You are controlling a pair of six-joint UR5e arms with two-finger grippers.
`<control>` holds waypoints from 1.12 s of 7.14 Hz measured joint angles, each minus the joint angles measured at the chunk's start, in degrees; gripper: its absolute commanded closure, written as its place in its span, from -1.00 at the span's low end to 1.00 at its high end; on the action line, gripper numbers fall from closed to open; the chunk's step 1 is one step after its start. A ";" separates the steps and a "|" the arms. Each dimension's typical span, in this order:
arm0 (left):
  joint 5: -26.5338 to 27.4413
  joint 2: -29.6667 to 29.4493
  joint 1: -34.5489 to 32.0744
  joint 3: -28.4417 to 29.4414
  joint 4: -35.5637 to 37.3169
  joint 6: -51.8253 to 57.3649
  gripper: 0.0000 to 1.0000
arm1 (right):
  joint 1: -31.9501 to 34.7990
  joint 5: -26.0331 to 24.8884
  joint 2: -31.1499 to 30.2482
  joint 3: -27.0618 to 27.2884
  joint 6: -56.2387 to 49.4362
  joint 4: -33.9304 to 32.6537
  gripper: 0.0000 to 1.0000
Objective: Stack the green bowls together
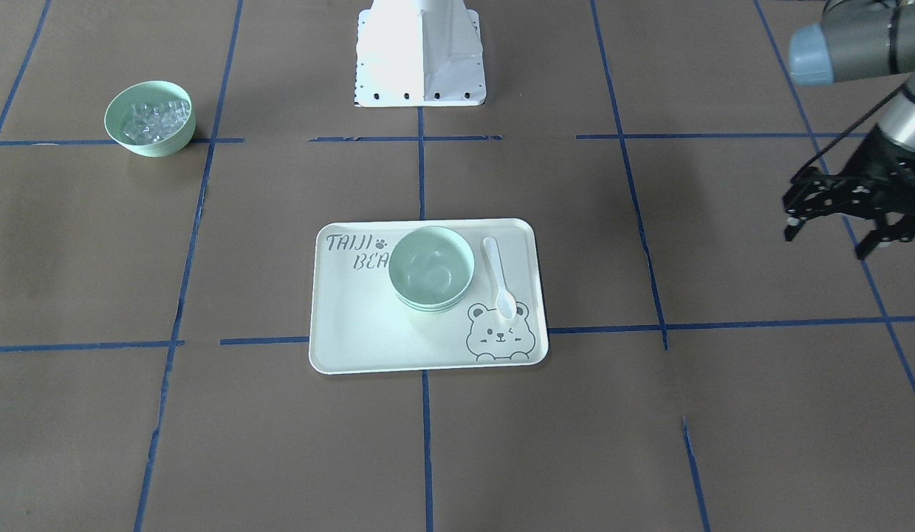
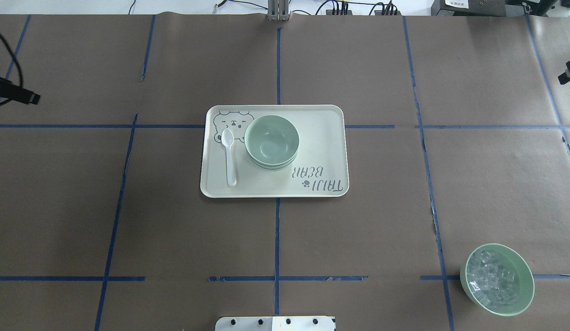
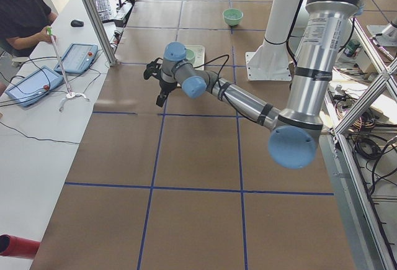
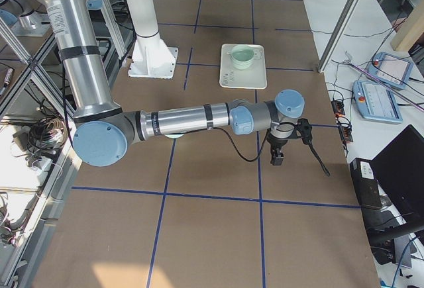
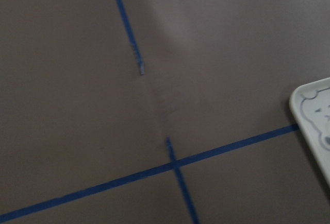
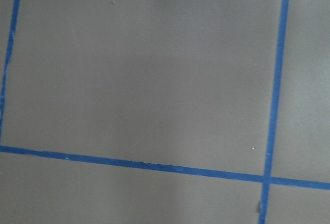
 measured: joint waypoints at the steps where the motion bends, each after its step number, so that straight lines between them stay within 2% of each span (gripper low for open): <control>1: -1.41 1.69 -7.05 1.87 3.03 11.49 -1.00 | 1.91 -0.85 -0.10 -1.42 -5.48 -1.76 -1.00; 3: -3.52 -0.09 -16.09 5.67 16.52 24.54 -1.00 | 3.31 -2.17 -0.26 -4.75 -12.65 -2.72 -1.00; 5: -9.75 -0.57 -18.00 6.81 26.16 26.21 -1.00 | 1.23 -2.44 0.79 -5.17 -14.36 -4.84 -1.00; 8: -12.68 -0.38 -17.36 7.51 27.95 18.76 -1.00 | 0.56 -2.40 3.15 -3.32 -14.85 -9.51 -1.00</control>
